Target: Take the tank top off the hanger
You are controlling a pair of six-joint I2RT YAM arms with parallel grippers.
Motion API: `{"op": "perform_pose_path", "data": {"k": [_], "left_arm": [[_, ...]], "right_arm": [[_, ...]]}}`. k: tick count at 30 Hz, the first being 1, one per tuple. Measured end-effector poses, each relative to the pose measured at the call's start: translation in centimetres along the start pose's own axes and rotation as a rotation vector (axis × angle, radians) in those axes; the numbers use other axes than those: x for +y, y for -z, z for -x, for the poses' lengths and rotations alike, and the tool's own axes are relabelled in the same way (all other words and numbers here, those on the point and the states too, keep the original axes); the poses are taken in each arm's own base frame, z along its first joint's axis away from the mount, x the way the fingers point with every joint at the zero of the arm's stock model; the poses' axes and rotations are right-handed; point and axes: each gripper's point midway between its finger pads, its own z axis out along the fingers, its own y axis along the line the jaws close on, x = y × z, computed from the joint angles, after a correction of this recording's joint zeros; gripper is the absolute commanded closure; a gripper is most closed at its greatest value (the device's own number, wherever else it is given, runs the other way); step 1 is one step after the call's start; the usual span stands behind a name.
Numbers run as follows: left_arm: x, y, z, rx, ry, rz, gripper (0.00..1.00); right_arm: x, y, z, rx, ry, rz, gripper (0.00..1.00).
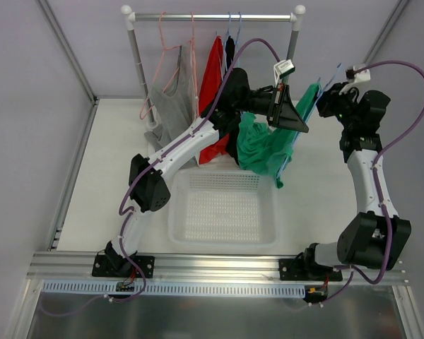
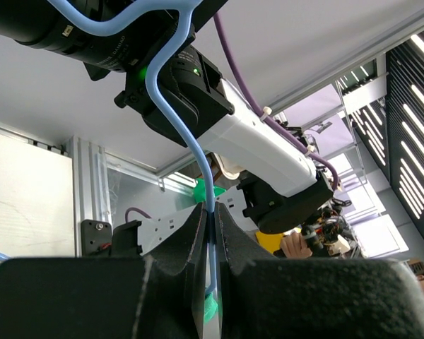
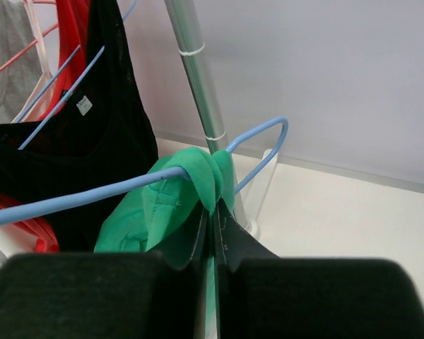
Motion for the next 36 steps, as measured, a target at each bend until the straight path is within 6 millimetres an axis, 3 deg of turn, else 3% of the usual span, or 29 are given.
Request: {"op": "perform_pose_path", "data": {"k": [3, 8, 14, 19, 27, 36], "left_arm": [[-0.1, 0.0, 0.0, 0.000, 0.000, -0.002, 1.00], [-0.6, 0.1, 0.1, 0.012, 0.000, -0.014, 1.00], [-2.3, 0.2, 0.7, 0.013, -0.046, -0.043, 1.00], [-3.5, 0.2, 0.7, 0.027, -0.081, -0.066, 1.00], [-3.1, -0.3, -0.2, 0.062, -0.073, -0.077, 1.00], [-3.7, -0.8, -0.5, 0.069, -0.104, -0.092, 1.00]], "right_arm": [[-0.6, 0.0, 0.1, -0.002, 0.000, -0.040, 0.98], [-4.1, 1.1, 0.7, 0.005, -0.031, -0.196, 0.99], [-7.4, 2.8, 4.8, -0.060, -0.036, -0.328, 0.99], [-8.2, 1.9, 6.2, -0.074, -0.033, -0.335, 1.00], [-9.8, 0.4, 6.7, -0.027, -0.075, -0.363, 1.00], [-10.0, 0.6, 7.6, -0.001, -0.115, -0.373, 1.00]]}}
